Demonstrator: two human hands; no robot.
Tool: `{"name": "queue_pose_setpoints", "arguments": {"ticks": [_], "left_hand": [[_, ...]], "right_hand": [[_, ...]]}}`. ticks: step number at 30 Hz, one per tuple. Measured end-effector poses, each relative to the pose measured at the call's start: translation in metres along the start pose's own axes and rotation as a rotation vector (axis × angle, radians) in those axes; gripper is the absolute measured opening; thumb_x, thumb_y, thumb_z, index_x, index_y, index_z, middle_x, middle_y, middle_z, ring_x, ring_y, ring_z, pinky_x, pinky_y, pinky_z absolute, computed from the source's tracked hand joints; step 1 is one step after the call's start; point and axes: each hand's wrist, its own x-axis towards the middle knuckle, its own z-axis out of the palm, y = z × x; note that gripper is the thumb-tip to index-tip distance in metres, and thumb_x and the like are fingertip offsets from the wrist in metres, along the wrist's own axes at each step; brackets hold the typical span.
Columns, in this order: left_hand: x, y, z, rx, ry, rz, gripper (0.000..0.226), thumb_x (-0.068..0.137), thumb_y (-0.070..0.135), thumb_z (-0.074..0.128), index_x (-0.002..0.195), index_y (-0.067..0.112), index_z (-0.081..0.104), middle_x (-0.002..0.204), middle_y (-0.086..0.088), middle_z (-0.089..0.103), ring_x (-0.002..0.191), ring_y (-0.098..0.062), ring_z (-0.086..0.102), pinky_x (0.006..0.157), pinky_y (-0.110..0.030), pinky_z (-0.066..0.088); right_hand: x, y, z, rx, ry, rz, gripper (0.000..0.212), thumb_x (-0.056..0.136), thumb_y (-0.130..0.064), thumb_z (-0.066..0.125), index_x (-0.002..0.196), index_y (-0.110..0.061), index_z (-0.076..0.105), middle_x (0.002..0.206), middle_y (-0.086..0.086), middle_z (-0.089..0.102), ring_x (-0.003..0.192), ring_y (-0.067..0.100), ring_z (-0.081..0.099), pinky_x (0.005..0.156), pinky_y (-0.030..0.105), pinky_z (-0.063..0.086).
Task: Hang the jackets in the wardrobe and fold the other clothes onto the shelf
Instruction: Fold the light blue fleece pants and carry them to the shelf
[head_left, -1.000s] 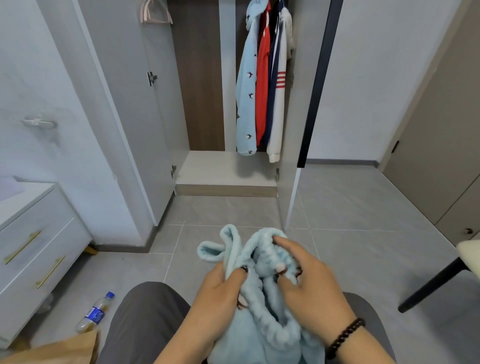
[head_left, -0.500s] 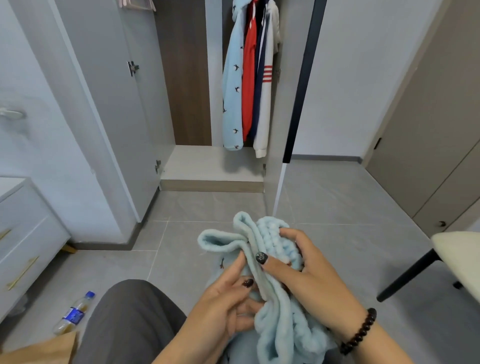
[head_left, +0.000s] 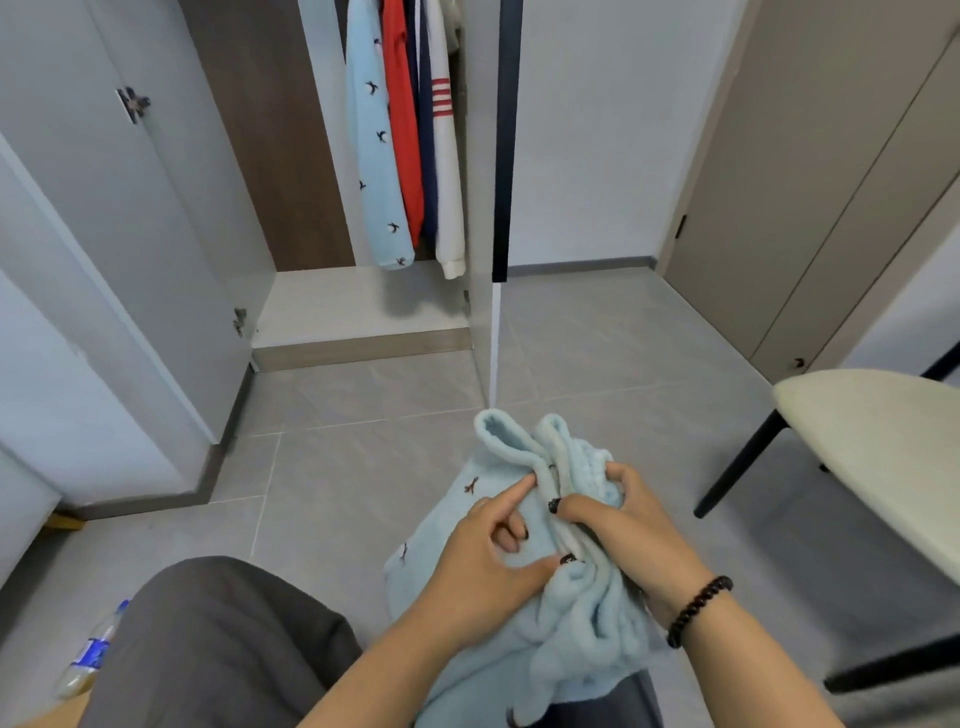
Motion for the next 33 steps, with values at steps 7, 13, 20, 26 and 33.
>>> {"name": "queue_pose_setpoints", "arguments": {"ticks": [7,13,20,26,33], "left_hand": [[0.007,-0.009,0.036,0.401,-0.020,0.019,0.086,0.074,0.062,0.069,0.145,0.047,0.023,0.139,0.029,0.019,0.132,0.003,0.013,0.113,-0.026,0.012],[-0.004,-0.018,0.027,0.120,0.014,-0.035,0.104,0.063,0.073,0.068,0.149,0.044,0.017,0.144,0.032,0.020,0.135,0.009,0.019,0.113,-0.022,0.020],[-0.034,-0.036,0.002,-0.177,0.057,0.008,0.090,0.068,0.072,0.066,0.145,0.044,0.027,0.154,0.023,0.027,0.140,0.006,0.027,0.117,-0.034,0.030],[-0.024,-0.035,-0.023,-0.267,0.224,0.117,0.080,0.079,0.010,0.073,0.144,0.010,0.028,0.150,-0.008,0.040,0.134,-0.006,0.044,0.110,-0.029,0.039],[-0.053,-0.064,-0.083,0.073,0.731,0.024,0.087,0.069,0.039,0.078,0.133,0.060,0.022,0.132,0.026,0.044,0.122,0.004,0.047,0.086,-0.004,0.040]], "right_hand": [[0.013,0.038,-0.018,-0.053,0.032,0.161,0.064,0.060,-0.033,0.085,0.112,-0.024,0.049,0.100,-0.001,0.068,0.083,0.015,0.070,0.067,0.031,0.058],[0.016,0.031,-0.018,-0.056,0.067,0.103,0.049,0.064,-0.021,0.079,0.107,-0.023,0.053,0.094,0.000,0.069,0.077,0.013,0.069,0.056,0.025,0.051],[0.026,-0.018,0.028,-0.035,0.045,-0.008,0.041,0.070,-0.010,0.075,0.101,-0.021,0.050,0.092,0.000,0.064,0.077,0.011,0.063,0.055,0.023,0.046],[0.031,-0.065,0.092,0.026,-0.002,-0.043,0.026,0.074,-0.007,0.071,0.090,-0.012,0.052,0.085,0.009,0.064,0.070,0.016,0.064,0.057,0.026,0.050],[0.016,-0.138,0.181,0.209,-0.126,-0.128,0.042,0.073,-0.004,0.066,0.112,0.007,0.056,0.081,0.013,0.063,0.068,0.023,0.064,0.068,0.037,0.057]]}}
